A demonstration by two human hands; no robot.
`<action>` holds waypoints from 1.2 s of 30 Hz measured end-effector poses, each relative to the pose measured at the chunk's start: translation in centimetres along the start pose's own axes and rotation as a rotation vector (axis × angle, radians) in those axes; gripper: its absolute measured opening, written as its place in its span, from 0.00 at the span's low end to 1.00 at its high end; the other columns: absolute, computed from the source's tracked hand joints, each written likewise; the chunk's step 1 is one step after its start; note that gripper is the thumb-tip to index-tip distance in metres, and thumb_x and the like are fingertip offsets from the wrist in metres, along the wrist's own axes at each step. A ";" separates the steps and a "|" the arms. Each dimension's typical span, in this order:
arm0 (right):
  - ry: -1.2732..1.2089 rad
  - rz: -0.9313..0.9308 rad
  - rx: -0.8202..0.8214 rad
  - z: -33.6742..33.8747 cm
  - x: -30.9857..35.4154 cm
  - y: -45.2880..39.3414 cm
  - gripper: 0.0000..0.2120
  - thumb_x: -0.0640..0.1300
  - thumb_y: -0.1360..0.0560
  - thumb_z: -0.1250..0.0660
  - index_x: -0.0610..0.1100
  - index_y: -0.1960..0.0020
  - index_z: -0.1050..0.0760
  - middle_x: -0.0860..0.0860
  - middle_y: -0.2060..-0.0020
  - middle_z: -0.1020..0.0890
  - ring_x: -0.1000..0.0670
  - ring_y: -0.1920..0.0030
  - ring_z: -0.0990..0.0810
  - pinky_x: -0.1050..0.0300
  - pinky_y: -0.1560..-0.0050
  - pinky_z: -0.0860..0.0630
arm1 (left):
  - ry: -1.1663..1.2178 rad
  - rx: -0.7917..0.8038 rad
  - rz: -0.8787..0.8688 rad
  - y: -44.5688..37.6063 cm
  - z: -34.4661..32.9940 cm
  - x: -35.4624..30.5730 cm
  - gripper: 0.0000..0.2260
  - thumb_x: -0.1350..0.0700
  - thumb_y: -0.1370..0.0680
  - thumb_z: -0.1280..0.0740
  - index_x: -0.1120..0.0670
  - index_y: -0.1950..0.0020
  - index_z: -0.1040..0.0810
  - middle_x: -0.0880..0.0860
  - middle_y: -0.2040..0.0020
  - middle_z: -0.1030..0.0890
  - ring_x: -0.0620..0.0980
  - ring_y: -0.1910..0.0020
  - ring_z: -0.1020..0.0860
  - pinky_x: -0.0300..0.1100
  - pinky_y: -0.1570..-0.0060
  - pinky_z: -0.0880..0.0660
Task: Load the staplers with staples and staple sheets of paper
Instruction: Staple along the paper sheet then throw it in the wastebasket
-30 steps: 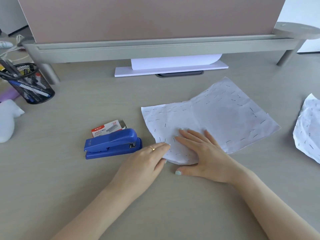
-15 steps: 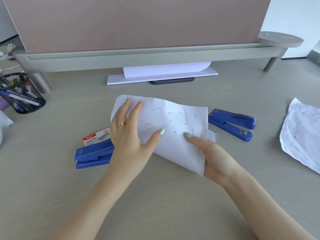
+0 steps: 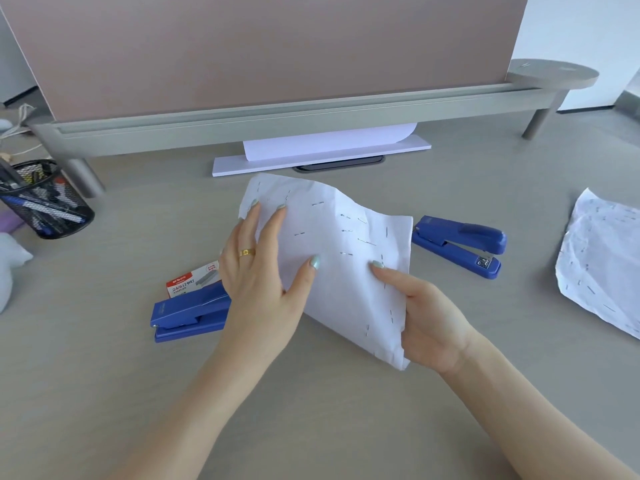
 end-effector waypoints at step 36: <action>-0.236 1.106 -1.043 22.8 -0.9 45.6 0.26 0.59 0.25 0.43 0.51 0.30 0.39 0.50 0.28 0.35 0.49 0.29 0.35 0.44 0.30 0.38 | 0.784 1.132 -0.528 19.2 -19.8 -40.1 0.12 0.60 0.22 0.42 0.44 0.53 0.24 0.44 0.54 0.19 0.41 0.57 0.21 0.35 0.59 0.25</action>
Point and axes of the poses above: each hand's wrist, its own y-axis away from the middle knuckle, its own z-axis out of the back of the hand, x = y × z, the point moved 7 cm from there along -y, towards the middle knuckle
